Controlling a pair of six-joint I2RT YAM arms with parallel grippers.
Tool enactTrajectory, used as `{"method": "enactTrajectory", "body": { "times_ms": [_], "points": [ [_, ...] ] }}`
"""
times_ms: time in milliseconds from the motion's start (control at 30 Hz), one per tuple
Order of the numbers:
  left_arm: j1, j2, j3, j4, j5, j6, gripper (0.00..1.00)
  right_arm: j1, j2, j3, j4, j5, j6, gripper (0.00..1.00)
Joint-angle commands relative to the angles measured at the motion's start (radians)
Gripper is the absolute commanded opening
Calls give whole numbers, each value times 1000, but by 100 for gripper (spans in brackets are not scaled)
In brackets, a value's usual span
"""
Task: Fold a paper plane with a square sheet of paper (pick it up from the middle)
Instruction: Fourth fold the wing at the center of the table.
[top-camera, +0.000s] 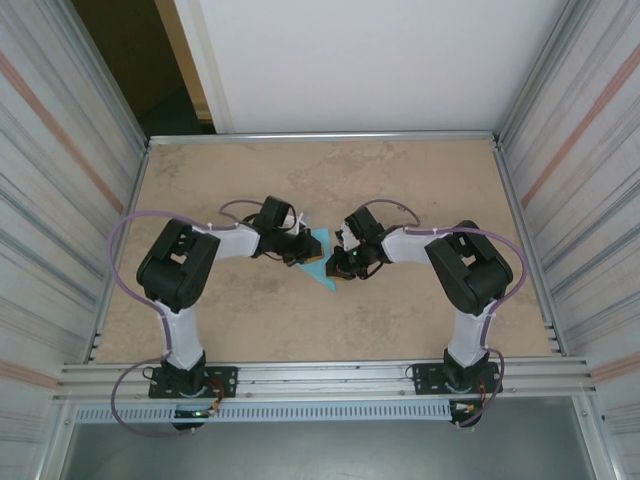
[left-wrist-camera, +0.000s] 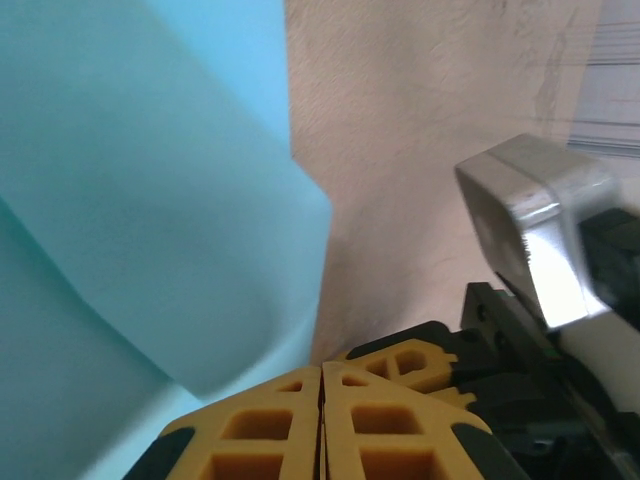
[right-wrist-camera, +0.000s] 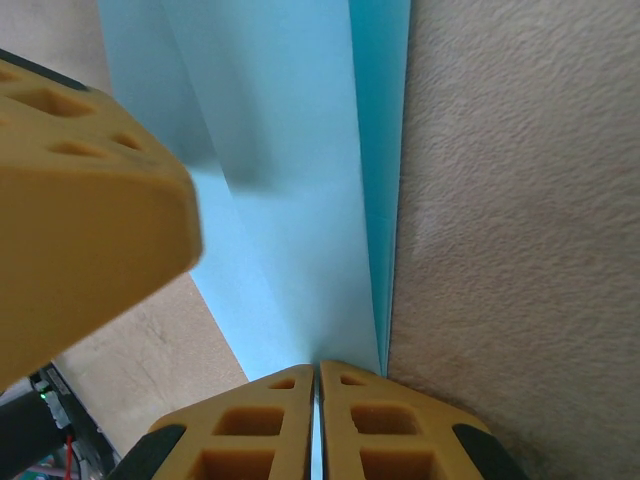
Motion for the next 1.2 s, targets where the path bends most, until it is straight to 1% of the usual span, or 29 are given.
{"method": "enactTrajectory", "body": {
  "times_ms": [0,367,500,733,900,1167],
  "points": [
    [-9,29,32,-65,-10,35,10,4,51,2,-91,49,-28,11],
    [0,96,119,-221,-143,38,10,9,82,23,-180,98,-35,10],
    [23,120,149,-263,-161,35,10,15,95,28,-220,126,-44,10],
    [69,156,219,-344,-192,67,10,26,114,38,-278,186,-61,10],
    [112,181,283,-360,-198,95,10,32,123,41,-296,210,-67,10],
    [193,263,400,-371,-210,125,10,43,138,57,-323,233,-74,10]
  ]
}}
